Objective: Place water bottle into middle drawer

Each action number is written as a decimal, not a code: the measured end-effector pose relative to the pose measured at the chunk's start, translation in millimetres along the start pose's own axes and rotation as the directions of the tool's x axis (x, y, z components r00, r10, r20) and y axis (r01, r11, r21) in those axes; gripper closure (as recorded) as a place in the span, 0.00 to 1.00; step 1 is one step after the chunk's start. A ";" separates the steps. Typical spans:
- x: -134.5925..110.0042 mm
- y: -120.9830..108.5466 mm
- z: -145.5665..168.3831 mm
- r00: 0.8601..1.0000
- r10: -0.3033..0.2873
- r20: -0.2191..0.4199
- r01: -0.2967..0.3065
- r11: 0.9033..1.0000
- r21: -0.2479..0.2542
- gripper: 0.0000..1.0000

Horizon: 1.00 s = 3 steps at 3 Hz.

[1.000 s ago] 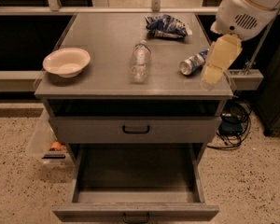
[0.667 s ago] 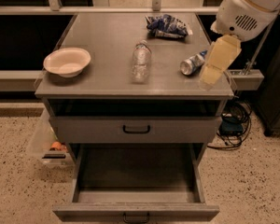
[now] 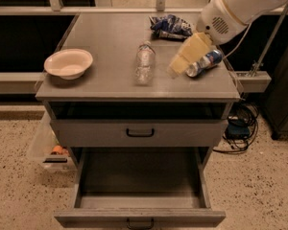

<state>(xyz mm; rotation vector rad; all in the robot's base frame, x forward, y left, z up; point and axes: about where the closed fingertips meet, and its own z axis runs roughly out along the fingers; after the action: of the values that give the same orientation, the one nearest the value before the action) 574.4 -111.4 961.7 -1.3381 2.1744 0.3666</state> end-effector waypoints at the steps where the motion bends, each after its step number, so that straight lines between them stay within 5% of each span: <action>1: -24.6 -9.4 31.0 0.990 0.074 0.121 -0.063 0.994 -0.094 0.00; 2: -45.8 -14.0 66.6 0.977 0.134 0.163 -0.105 0.979 -0.177 0.00; 3: -45.2 -14.7 70.6 0.977 0.139 0.162 -0.109 0.977 -0.185 0.00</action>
Offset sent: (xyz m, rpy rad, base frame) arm 0.0781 0.0960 -0.0421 0.3589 0.1735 0.0136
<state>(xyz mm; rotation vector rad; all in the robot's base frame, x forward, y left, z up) 625.2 -50.1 931.9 -1.2130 2.1231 0.7112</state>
